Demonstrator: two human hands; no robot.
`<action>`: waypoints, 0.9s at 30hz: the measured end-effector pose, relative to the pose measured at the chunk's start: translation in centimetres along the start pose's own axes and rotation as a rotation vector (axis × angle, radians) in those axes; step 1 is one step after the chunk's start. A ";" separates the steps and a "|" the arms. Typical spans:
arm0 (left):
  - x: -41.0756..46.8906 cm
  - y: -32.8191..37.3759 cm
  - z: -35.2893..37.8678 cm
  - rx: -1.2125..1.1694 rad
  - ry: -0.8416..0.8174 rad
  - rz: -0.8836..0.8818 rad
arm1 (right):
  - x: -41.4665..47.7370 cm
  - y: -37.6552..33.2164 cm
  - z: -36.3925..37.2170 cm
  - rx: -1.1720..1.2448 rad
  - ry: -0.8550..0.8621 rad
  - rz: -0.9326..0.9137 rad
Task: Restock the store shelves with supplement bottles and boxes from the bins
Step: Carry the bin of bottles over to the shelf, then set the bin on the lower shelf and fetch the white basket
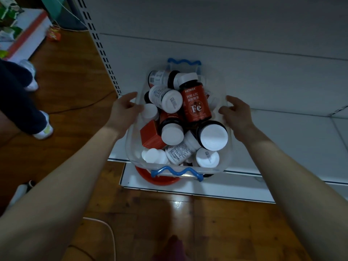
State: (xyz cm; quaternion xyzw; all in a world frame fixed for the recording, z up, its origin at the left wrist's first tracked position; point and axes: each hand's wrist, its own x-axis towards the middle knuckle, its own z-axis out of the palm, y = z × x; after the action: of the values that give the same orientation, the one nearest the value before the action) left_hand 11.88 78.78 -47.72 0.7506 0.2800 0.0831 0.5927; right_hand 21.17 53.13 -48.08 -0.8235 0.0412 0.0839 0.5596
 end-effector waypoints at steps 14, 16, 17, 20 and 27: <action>-6.9 0.0 -3.3 0.437 0.019 0.008 | -4.0 -0.3 -3.5 -0.376 -0.095 0.049; -9.4 0.9 -3.8 0.518 0.004 0.055 | -5.4 -0.6 -4.3 -0.441 -0.105 0.084; -10.7 1.4 -4.0 0.561 -0.004 0.084 | -6.2 -0.7 -4.8 -0.476 -0.112 0.098; -14.5 2.6 -4.4 0.673 -0.046 0.153 | -8.9 -1.3 -6.5 -0.542 -0.109 0.104; -22.9 5.7 -4.1 0.884 -0.331 0.243 | -16.3 -3.5 -12.1 -0.599 -0.077 0.130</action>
State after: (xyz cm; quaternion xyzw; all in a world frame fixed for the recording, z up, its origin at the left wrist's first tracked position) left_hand -7.13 69.61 -36.44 0.9608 0.1008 -0.0953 0.2399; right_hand 6.85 42.75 -37.47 -0.9437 0.0461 0.1590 0.2865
